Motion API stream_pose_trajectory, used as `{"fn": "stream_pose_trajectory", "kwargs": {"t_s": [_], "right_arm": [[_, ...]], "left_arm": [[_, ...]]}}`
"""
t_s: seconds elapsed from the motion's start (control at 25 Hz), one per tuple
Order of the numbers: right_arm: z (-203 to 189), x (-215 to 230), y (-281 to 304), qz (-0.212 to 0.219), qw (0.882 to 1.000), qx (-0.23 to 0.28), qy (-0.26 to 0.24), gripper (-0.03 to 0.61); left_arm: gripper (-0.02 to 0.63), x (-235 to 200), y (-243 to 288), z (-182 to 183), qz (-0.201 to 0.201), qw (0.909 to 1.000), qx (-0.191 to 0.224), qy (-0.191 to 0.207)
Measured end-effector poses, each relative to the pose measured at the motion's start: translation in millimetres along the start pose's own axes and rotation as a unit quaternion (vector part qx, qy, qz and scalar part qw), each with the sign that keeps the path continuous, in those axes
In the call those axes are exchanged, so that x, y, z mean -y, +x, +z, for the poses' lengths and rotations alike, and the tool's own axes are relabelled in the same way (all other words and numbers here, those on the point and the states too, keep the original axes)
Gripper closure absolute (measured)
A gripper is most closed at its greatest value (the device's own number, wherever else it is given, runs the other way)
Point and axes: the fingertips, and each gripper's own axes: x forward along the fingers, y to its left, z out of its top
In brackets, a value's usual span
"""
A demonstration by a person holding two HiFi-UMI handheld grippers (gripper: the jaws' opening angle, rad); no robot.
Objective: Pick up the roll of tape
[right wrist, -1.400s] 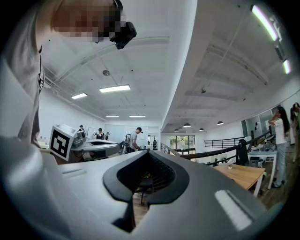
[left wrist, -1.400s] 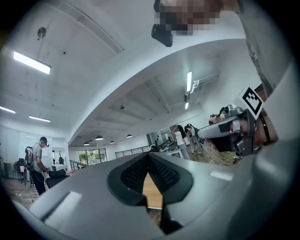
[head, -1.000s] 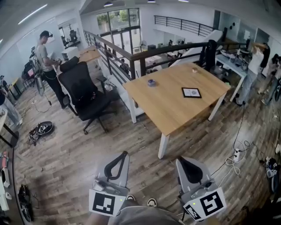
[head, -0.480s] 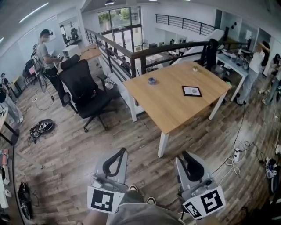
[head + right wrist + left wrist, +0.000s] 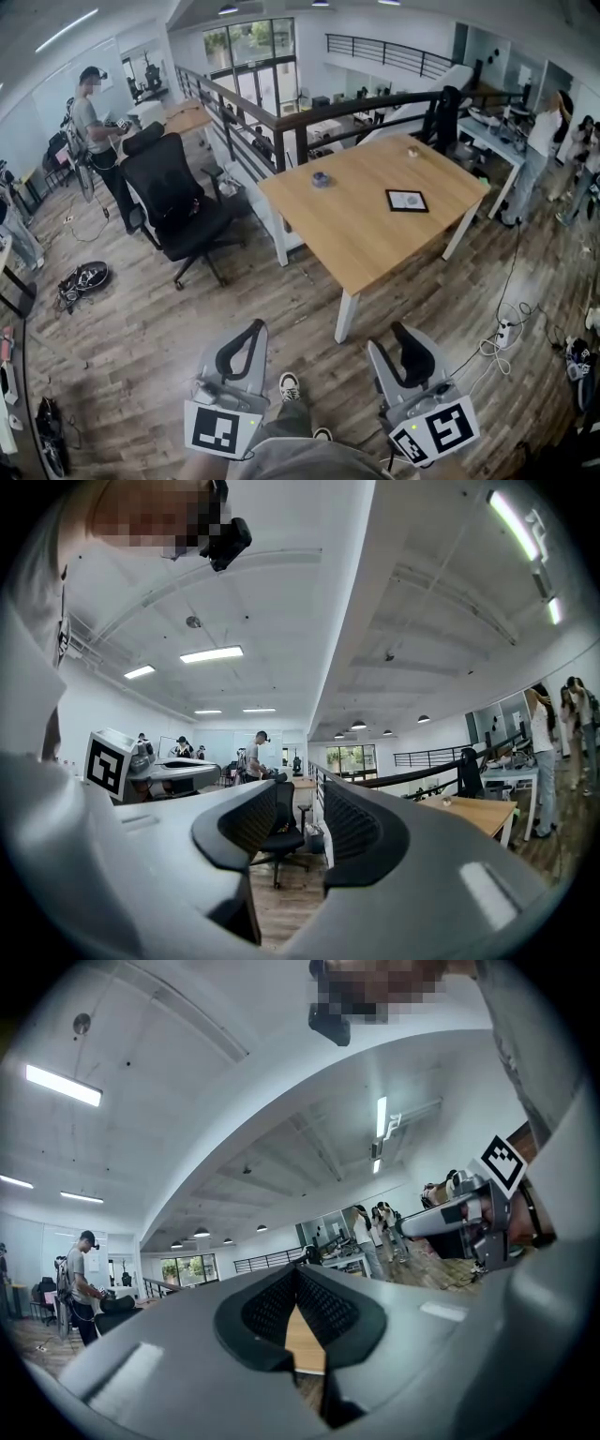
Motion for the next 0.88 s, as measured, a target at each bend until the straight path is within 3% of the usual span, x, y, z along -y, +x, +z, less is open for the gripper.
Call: {"fn": "stream_pose_trajectory", "kwargs": {"t_s": [0.4,0.88], "right_arm": [[-15,18,81,0.002,1.000,-0.025,-0.004,0.434],[-24,50,233,-0.017,0.999,-0.049,-0.001,0.434]], "left_arm": [[0.614,-57,57,-25,0.000,0.9999,-0.010,-0.009],[0.613,-165,166,-61,-0.022,0.9993,-0.018,-0.025]]}}
